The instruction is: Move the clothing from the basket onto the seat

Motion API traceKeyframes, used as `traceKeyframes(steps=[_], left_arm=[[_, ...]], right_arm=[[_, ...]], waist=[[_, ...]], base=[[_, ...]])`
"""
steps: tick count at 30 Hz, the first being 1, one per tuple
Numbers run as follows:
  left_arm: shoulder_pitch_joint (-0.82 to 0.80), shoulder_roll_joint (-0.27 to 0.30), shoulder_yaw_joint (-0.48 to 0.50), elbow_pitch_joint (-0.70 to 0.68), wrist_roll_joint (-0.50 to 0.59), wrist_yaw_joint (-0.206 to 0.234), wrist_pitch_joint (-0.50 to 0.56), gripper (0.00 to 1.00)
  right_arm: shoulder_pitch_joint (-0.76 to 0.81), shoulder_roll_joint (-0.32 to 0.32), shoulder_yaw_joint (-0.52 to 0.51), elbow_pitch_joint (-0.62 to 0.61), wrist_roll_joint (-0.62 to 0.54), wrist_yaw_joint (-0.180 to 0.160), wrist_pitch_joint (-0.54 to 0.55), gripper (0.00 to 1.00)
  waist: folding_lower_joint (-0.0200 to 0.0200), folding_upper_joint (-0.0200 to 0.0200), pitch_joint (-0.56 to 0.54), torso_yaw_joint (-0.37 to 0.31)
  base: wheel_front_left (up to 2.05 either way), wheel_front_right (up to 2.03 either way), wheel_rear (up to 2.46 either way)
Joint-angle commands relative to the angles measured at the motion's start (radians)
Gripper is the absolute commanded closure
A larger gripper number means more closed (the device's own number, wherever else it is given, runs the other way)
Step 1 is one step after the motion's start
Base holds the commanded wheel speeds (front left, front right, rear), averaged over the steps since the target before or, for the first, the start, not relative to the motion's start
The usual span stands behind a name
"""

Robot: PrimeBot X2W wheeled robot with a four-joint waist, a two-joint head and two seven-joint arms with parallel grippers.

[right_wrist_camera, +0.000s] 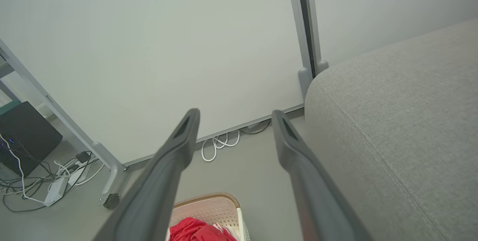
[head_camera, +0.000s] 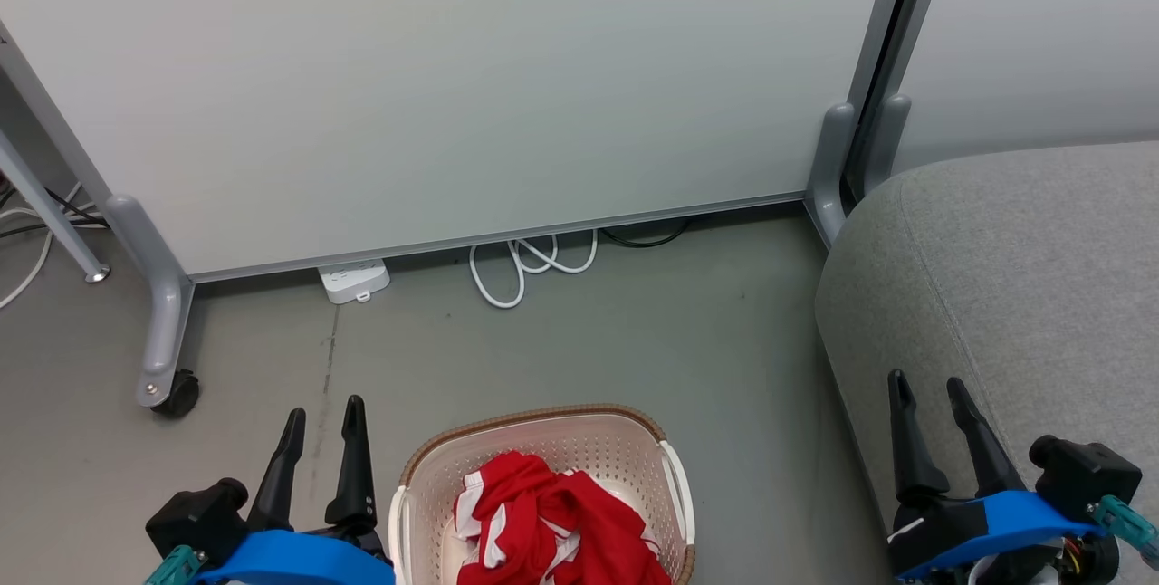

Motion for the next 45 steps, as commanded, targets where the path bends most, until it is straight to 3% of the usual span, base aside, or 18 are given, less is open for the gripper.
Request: traceKeyframes(steps=[1,37,45], left_arm=[[-0.021,0.006,-0.005,-0.001,0.027,0.006,-0.011,0.00],[-0.018,0.009,-0.041,0.036,0.172,0.047,-0.080,0.00],[-0.014,0.009,-0.046,0.035,0.162,0.057,-0.079,0.00]], right_arm=[[0.001,-0.004,-0.002,-0.012,-0.034,0.000,-0.007,0.00],[0.027,-0.005,-0.003,-0.030,-0.353,0.000,-0.028,0.00],[0.026,-0.005,-0.003,-0.030,-0.342,0.000,-0.030,0.00]], waist=[[0.0000,0.0000,-0.001,0.001],[0.0000,0.0000,-0.018,0.003],[0.0000,0.0000,-0.019,0.004]], base=[[0.00,0.00,0.00],[0.00,0.00,0.00],[0.00,0.00,0.00]])
